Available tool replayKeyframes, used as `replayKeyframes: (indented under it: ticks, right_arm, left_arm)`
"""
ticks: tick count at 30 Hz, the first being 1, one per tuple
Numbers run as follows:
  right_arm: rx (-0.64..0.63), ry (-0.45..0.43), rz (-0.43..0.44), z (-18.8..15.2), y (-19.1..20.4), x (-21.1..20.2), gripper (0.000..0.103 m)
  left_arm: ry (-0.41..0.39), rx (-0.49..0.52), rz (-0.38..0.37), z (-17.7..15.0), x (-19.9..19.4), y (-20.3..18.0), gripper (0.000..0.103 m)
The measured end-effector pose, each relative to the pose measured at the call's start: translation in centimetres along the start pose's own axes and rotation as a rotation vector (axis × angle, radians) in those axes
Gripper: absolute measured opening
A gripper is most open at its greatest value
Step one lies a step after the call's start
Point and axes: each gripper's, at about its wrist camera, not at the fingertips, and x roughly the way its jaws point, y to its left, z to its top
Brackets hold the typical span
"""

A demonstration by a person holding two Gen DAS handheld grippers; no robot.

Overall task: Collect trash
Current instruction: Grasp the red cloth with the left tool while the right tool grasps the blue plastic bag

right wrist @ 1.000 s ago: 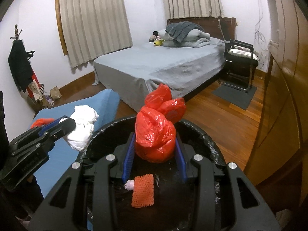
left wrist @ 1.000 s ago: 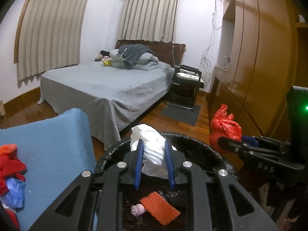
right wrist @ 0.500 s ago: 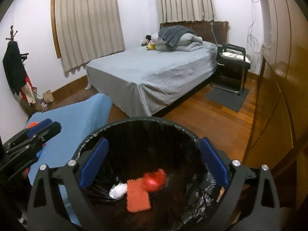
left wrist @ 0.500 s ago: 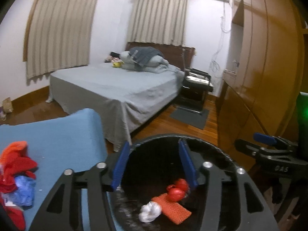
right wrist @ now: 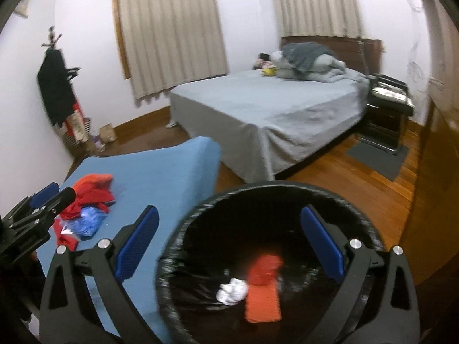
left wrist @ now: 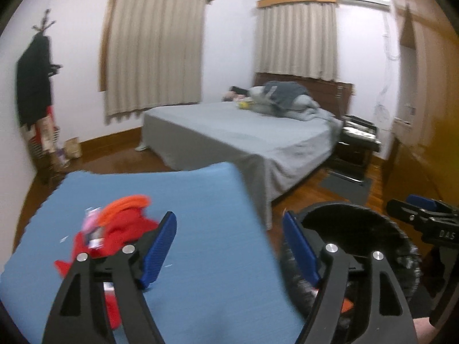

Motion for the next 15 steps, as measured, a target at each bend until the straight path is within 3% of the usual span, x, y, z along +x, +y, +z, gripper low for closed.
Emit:
replayKeyframes:
  ticks: [7,15]
  right_arm:
    - [-0.101,0.003,0.095,0.1,5.9,2.6,0.096]
    - [-0.152,0.028,0.141,-0.3,10.0,5.3,0.096]
  left_arm:
    - [0.047,-0.051,0.174,-2.6,-0.5,6.5,0.076]
    - [0.076,-0.117,0.261,-4.2,-0.5,11.1,0.072]
